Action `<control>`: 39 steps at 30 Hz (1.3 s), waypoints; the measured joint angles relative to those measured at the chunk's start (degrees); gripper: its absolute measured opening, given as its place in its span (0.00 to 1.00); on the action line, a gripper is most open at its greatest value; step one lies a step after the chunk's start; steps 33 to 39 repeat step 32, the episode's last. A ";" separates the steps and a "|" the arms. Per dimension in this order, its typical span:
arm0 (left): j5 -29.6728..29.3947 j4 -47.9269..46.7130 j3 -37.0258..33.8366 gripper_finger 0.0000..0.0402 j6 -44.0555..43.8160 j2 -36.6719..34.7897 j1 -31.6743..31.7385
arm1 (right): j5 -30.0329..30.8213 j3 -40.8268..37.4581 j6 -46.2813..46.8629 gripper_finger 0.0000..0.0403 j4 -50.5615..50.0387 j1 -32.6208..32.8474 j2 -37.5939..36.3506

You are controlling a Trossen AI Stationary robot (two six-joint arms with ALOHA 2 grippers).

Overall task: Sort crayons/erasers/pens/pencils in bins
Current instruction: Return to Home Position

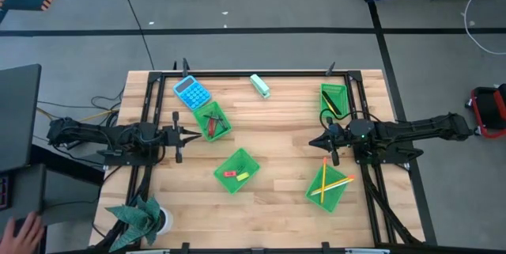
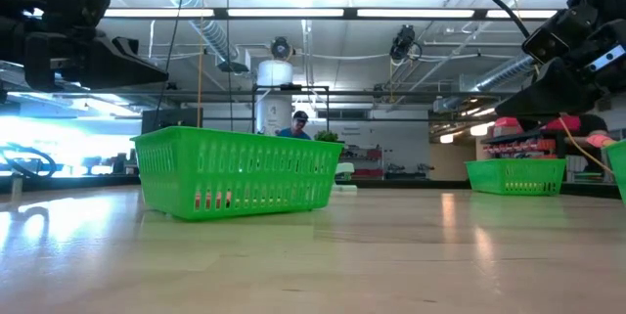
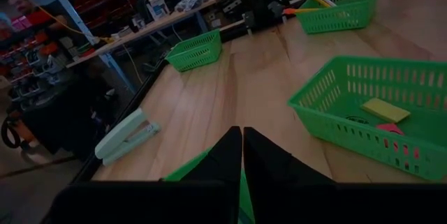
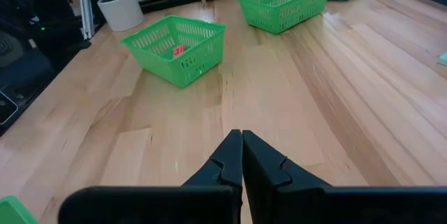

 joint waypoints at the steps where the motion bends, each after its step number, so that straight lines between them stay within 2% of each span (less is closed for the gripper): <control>1: 0.00 0.00 0.00 0.06 0.00 0.00 0.00 | 0.00 0.00 0.00 0.03 0.00 -0.01 0.00; 10: 0.00 0.00 0.02 0.09 0.00 0.00 0.01 | 0.00 0.00 0.00 0.03 0.00 0.00 0.00; 20: 0.00 -0.02 0.02 0.06 -0.01 0.00 0.02 | 0.00 0.00 0.00 0.03 0.00 -0.01 0.00; 39: 0.00 -0.02 0.02 0.09 -0.01 0.00 0.01 | 0.00 0.00 0.00 0.03 0.00 -0.02 0.02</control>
